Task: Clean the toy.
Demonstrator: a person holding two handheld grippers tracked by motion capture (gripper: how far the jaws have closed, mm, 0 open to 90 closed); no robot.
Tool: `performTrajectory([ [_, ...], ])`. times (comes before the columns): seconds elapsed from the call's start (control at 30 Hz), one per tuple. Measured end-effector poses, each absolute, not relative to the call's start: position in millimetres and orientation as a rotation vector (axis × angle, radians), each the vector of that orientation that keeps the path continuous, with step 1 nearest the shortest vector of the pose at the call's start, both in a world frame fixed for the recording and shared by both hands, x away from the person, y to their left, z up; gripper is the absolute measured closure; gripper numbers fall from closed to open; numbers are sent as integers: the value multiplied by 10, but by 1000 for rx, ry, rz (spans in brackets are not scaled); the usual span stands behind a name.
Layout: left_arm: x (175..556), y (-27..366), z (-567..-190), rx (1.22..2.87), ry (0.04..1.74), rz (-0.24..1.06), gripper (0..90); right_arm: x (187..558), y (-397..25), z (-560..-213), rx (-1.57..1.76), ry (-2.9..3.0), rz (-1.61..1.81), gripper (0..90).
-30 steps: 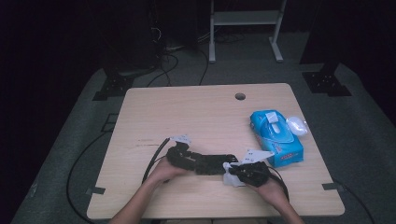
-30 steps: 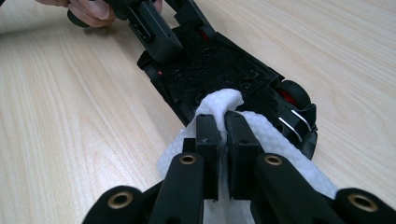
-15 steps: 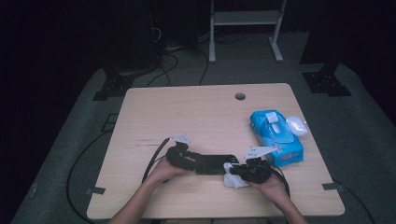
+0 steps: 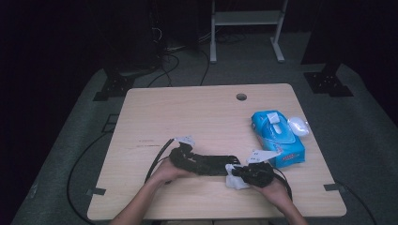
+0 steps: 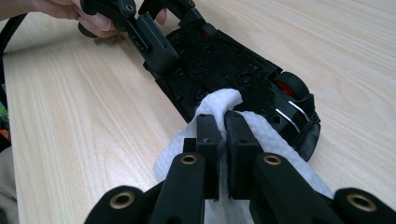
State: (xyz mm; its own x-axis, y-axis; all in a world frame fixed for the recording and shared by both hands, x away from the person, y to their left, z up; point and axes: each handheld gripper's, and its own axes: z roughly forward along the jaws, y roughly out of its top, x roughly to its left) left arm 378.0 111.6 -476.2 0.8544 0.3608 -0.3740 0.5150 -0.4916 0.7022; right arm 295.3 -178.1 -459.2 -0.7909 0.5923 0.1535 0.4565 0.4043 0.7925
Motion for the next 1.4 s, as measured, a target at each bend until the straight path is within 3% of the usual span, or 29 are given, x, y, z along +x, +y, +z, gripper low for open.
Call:
performTrajectory([
  [0.8,3530,1070,-4674,2168,470,30,389,2831,-1817,-4601,934,2478,1313,850],
  [0.83,3528,1104,-4662,2118,482,19,417,2829,-1822,-4605,935,2476,1317,851],
  [0.9,3522,1141,-4635,2090,452,33,596,2820,-1820,-4625,933,2495,1285,850],
  [1.07,3482,1075,-4682,2140,426,51,591,2821,-1801,-4682,940,2513,1261,850],
  [1.4,3448,1030,-4681,2140,347,97,676,2831,-1781,-4706,943,2549,1236,849],
])
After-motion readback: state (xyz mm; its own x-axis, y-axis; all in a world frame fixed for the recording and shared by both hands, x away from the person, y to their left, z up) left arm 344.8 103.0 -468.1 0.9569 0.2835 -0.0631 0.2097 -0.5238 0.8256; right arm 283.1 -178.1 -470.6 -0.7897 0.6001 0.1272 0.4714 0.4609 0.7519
